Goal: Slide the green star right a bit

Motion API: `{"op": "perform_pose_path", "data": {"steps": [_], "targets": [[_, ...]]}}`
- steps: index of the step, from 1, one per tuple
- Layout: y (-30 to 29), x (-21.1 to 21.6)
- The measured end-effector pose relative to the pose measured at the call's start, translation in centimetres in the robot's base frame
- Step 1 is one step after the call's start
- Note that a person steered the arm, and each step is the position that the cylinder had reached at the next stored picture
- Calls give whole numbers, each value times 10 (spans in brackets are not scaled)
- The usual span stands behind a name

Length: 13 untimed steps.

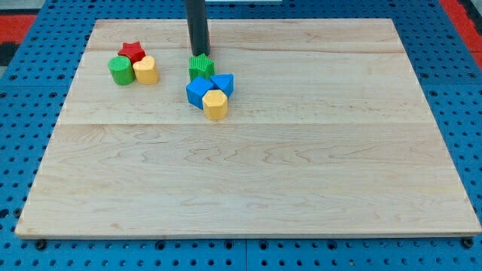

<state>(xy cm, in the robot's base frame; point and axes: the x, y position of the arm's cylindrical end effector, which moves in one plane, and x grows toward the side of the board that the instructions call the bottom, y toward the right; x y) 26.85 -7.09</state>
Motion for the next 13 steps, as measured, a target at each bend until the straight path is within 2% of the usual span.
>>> {"op": "perform_pose_path", "data": {"steps": [1,2,3,4,6,8,10,11,13], "targets": [[43,-22],[104,-2],[91,37],[11,50],[2,95],[-90,100],[-145,100],[-97,100],[-91,65]]}}
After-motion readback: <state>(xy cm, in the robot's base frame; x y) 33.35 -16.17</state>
